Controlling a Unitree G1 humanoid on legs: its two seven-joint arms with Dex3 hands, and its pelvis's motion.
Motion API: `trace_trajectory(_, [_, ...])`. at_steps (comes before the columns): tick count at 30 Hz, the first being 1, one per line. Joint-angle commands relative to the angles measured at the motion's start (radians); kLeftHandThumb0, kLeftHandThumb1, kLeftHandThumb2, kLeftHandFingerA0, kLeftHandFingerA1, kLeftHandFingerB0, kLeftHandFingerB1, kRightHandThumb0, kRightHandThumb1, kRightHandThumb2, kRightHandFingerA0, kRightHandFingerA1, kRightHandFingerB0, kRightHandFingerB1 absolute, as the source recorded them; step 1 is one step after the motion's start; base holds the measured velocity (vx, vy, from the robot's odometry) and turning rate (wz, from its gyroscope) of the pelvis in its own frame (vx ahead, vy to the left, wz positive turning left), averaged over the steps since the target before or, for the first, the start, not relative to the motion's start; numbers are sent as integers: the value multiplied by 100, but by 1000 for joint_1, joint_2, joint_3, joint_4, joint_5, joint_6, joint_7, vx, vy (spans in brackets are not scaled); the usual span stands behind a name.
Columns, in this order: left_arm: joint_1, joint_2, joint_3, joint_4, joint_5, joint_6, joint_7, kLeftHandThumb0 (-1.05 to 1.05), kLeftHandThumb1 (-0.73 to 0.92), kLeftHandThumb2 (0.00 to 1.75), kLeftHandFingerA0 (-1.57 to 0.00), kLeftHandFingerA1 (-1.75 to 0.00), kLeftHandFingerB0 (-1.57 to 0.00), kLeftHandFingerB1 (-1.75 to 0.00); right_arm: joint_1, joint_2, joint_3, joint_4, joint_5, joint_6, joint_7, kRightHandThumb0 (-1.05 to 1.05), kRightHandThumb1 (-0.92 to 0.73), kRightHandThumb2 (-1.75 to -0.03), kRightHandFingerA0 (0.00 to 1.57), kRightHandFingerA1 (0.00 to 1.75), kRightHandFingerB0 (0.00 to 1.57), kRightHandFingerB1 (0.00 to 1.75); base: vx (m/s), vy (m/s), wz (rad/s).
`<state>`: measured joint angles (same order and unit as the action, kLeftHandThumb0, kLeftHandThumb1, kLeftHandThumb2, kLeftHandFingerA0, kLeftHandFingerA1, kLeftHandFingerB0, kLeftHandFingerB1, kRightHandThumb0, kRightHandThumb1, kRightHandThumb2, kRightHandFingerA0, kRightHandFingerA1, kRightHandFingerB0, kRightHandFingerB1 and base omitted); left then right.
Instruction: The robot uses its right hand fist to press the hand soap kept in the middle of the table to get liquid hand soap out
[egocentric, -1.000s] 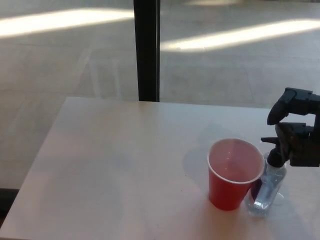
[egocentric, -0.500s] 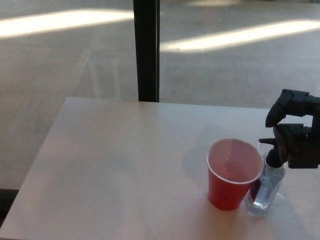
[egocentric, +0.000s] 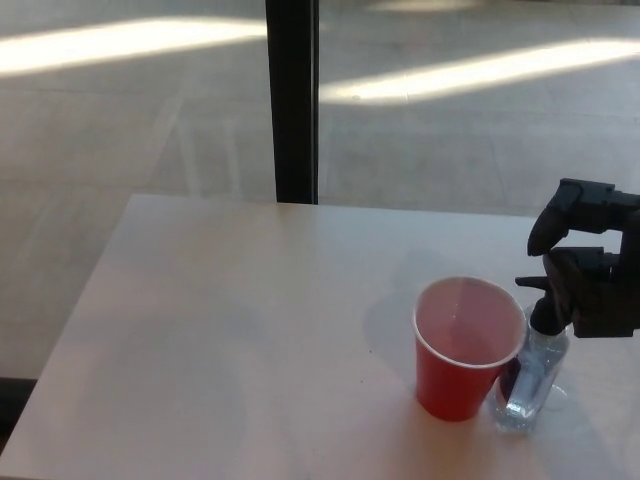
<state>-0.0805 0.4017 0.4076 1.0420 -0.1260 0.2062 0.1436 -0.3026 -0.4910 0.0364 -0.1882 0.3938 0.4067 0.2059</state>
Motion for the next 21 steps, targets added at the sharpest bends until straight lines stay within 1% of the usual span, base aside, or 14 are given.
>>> trace_trajectory(1, [-16, 41, 10, 4, -10, 26, 8, -55, 92, 132, -51, -98, -23, -77, 180, 32, 134, 182, -57, 216, 31, -28, -58, -122, 102, 175, 70, 166, 0, 0, 0])
trace_trajectory(2, [-15, 43, 6, 1, -6, 29, 4, -55, 92, 132, -50, -96, -25, -77, 178, 39, 129, 188, -55, 228, 16, -28, -56, -123, 103, 175, 72, 164, 0, 0, 0])
trace_trajectory(4, [-22, 44, 13, -1, -14, 28, -3, -55, 92, 133, -45, -93, -21, -75, 174, 43, 122, 205, -53, 214, 19, -27, -58, -124, 103, 175, 71, 163, 0, 0, 0])
trace_trajectory(7, [-27, 47, 5, -5, -6, 34, -2, -55, 92, 133, -46, -93, -21, -75, 181, 48, 120, 216, -54, 205, 14, -26, -59, -124, 104, 175, 72, 164, 0, 0, 0])
trace_trajectory(8, [-25, 47, 4, -7, -5, 30, -7, -55, 92, 134, -46, -94, -20, -74, 191, 49, 121, 225, -52, 201, 19, -25, -55, -129, 103, 175, 74, 162, 0, 0, 0])
trace_trajectory(11, [-29, 49, 0, -15, -2, 42, -2, -53, 92, 133, -48, -93, -22, -74, 205, 49, 132, 239, -57, 190, 23, -27, -53, -129, 102, 175, 72, 160, 0, 0, 0])
trace_trajectory(13, [-31, 51, -3, -8, 2, 38, -2, -53, 92, 133, -46, -92, -21, -73, 213, 50, 135, 243, -56, 184, 23, -28, -52, -131, 103, 175, 73, 164, 0, 0, 0])
trace_trajectory(14, [-35, 54, 2, 16, -1, 25, 0, -54, 92, 132, -50, -96, -21, -74, 216, 52, 137, 243, -53, 193, 21, -29, -52, -129, 104, 175, 73, 167, 0, 0, 0])
trace_trajectory(16, [-27, 54, 0, 7, 1, 25, -8, -55, 92, 134, -48, -95, -20, -74, 217, 51, 131, 236, -42, 201, 19, -28, -52, -129, 103, 175, 72, 167, 0, 0, 0])
trace_trajectory(17, [-28, 54, 1, 5, 0, 30, -5, -55, 92, 134, -48, -94, -20, -73, 211, 53, 125, 238, -38, 206, 15, -27, -52, -129, 103, 175, 73, 163, 0, 0, 0])
trace_trajectory(18, [-26, 53, 2, -1, -2, 34, -5, -33, 91, 148, -37, -82, -12, -67, 210, 53, 122, 244, -36, 195, 22, -28, -54, -128, 102, 175, 72, 165, 0, 0, 0])
trace_trajectory(19, [-18, 51, 3, -13, -3, 39, -5, -55, 92, 134, -50, -98, -21, -75, 209, 51, 117, 250, -32, 184, 31, -28, -59, -121, 102, 175, 72, 167, 0, 0, 0])
trace_trajectory(20, [-13, 50, 1, -17, 0, 40, -3, -55, 92, 134, -50, -98, -21, -75, 207, 48, 116, 246, -31, 191, 28, -28, -59, -121, 102, 175, 72, 167, 0, 0, 0])
trace_trajectory(21, [-15, 53, 3, 5, -2, 23, -7, -54, 92, 133, -49, -95, -20, -74, 187, 50, 94, 242, -9, 216, 20, -28, -60, -117, 100, 175, 70, 163, 0, 0, 0])
